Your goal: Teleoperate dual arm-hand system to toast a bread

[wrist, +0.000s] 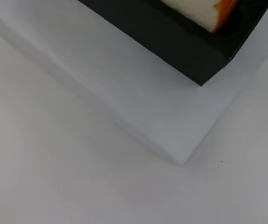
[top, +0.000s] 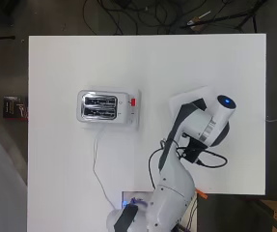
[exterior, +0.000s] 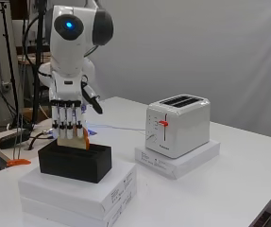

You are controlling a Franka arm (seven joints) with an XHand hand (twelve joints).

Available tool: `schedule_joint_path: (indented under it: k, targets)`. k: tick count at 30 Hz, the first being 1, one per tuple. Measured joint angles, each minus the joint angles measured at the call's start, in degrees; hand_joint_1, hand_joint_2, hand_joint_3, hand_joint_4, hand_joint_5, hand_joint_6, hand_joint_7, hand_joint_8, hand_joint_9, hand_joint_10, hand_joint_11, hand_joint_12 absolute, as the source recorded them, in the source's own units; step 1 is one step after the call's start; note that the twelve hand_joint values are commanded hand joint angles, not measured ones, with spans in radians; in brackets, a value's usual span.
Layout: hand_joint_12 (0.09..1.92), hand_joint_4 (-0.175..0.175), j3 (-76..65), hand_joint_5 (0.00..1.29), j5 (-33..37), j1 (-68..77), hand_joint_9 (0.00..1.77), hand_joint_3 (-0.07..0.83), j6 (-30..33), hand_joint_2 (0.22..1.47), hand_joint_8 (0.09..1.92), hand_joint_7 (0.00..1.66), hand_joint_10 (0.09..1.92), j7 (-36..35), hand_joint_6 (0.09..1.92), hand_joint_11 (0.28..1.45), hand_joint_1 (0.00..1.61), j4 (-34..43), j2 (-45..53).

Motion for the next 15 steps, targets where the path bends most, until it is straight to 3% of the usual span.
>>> schedule_joint_path:
  k: [4,7,11,15]
  targets:
    - [0.09,0.033,1.29,0.36,-1.72,-0.71,0.44,-0.017,6.99,0.88,0.09,0.39,0.09,0.06,0.09,0.38,0.16,-5.56,0.46]
    - [0.09,0.010,2.37,0.33,-2.97,-1.31,0.40,-0.013,12.34,0.87,0.09,0.36,0.09,0.43,0.09,0.37,0.17,-11.41,-5.75]
    - [0.09,0.002,3.31,0.36,-3.82,-1.85,0.46,-0.003,16.92,0.89,0.09,0.41,0.09,0.49,0.09,0.38,0.18,-16.12,-19.20]
    - [0.09,0.038,3.57,0.41,-3.34,-1.89,0.52,0.007,17.01,0.92,0.09,0.47,0.09,0.66,0.09,0.41,0.15,-16.76,-27.80]
